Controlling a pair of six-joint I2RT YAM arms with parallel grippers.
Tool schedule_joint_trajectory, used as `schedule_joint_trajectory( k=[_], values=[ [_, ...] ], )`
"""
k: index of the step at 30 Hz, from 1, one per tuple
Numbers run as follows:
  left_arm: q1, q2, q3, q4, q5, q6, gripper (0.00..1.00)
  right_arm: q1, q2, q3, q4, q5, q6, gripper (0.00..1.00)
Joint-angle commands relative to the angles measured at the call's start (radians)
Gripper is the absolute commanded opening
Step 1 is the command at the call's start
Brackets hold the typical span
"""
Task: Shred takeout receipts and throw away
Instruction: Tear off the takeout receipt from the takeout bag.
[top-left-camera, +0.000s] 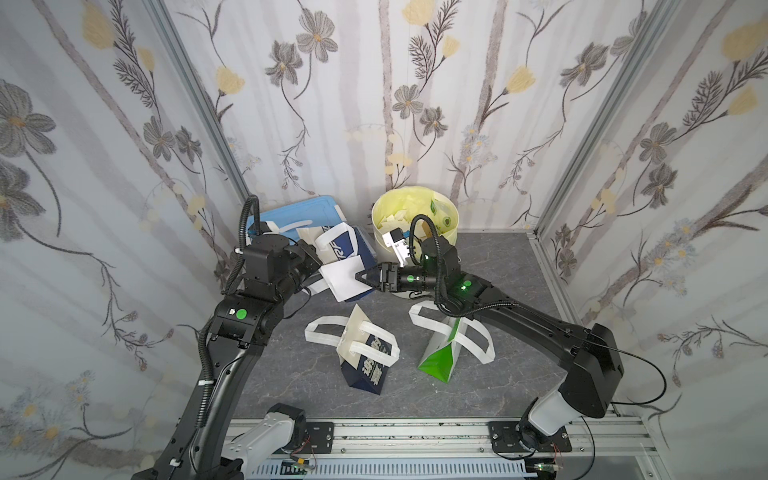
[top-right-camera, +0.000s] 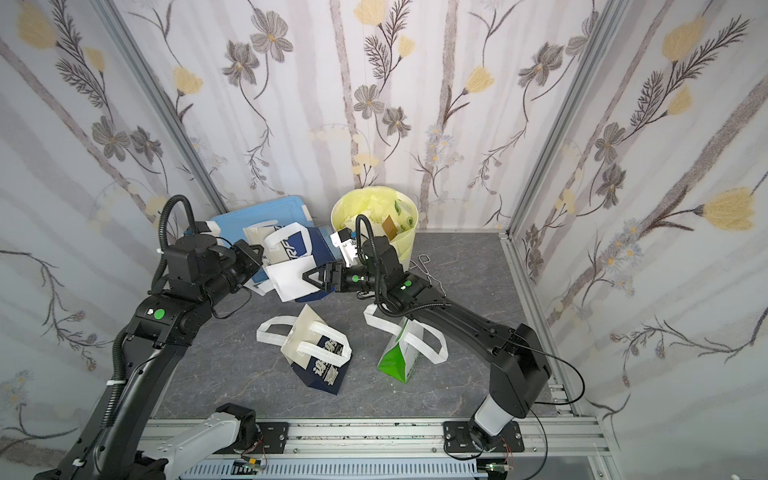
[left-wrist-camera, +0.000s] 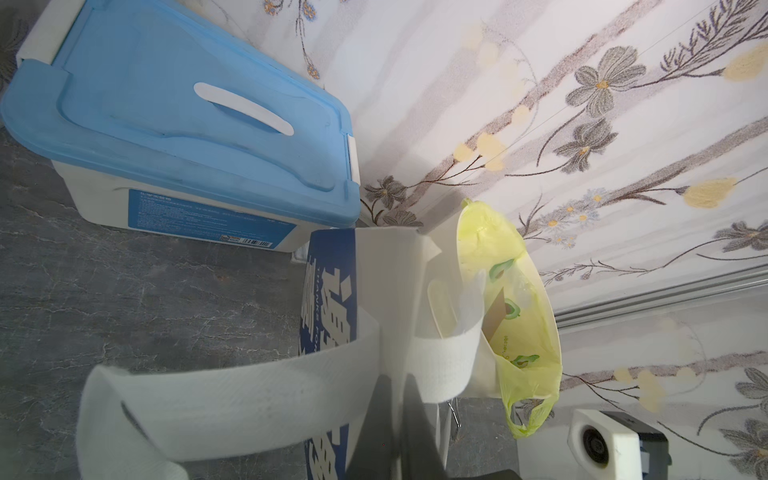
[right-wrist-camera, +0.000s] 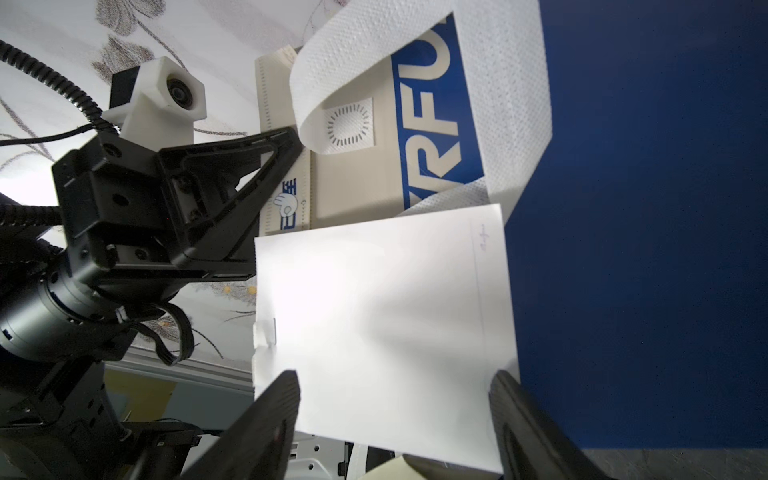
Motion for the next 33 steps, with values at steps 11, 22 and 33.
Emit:
schedule_joint_trajectory(
  k=[11, 22, 33],
  values=[
    [0.008, 0.005, 0.013, 0.046, 0.037, -0.012, 0.0, -0.036, 0.008, 0.042, -0.028, -0.05, -0.025, 0.69],
    [0.012, 0.013, 0.008, 0.04, 0.041, -0.006, 0.0, -0.024, -0.026, 0.084, -0.078, -0.111, -0.055, 0.37],
    [0.013, 0.031, 0.007, 0.038, 0.061, 0.002, 0.0, -0.013, -0.01, 0.118, -0.097, -0.119, -0.044, 0.19]
  ],
)
